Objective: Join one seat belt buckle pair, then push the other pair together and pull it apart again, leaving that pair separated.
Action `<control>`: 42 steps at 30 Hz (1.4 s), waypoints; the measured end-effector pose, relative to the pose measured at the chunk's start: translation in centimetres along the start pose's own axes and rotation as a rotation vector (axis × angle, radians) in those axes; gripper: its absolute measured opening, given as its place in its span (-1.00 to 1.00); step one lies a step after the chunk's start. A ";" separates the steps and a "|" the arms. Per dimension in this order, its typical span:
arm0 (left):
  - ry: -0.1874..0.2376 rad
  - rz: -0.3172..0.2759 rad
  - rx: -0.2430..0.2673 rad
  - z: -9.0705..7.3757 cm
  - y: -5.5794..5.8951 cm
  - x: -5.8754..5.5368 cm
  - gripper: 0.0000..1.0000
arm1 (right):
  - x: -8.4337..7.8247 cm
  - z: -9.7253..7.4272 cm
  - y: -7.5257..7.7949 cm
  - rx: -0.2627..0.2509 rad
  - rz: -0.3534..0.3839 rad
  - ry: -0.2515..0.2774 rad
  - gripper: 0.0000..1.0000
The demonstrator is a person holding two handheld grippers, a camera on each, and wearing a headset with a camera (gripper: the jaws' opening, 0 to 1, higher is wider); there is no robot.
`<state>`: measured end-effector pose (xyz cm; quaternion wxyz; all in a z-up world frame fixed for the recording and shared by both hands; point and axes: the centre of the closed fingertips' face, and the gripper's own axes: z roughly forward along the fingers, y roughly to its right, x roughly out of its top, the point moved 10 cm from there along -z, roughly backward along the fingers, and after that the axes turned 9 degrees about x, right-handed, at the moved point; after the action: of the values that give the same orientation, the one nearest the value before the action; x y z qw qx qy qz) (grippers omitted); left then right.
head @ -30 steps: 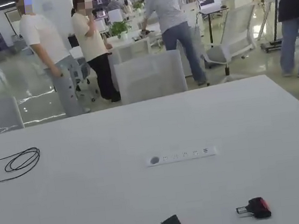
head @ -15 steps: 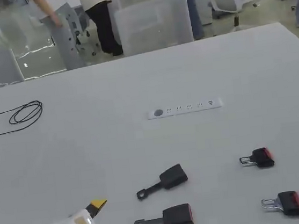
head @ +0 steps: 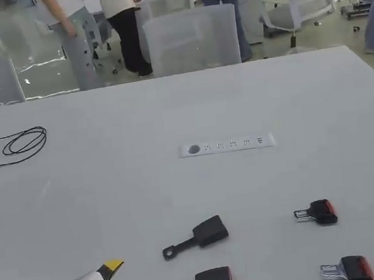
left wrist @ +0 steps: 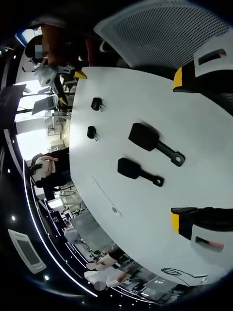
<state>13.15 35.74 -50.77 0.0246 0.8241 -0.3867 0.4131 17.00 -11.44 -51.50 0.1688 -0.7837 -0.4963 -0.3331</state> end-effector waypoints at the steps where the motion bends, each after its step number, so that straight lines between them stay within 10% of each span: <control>1: 0.000 0.001 0.001 0.0 0.0 0.0 1.00 | 0.2 0.0 0.1 0.000 0.002 0.004 1.00; 42: 0.024 0.021 -0.018 1.2 0.2 1.1 0.85 | 0.4 1.7 -0.4 0.038 -0.030 0.000 0.88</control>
<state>14.20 34.46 -50.81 0.0320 0.8148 -0.3988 0.4196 17.33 -9.97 -52.47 0.1787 -0.7729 -0.5142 -0.3260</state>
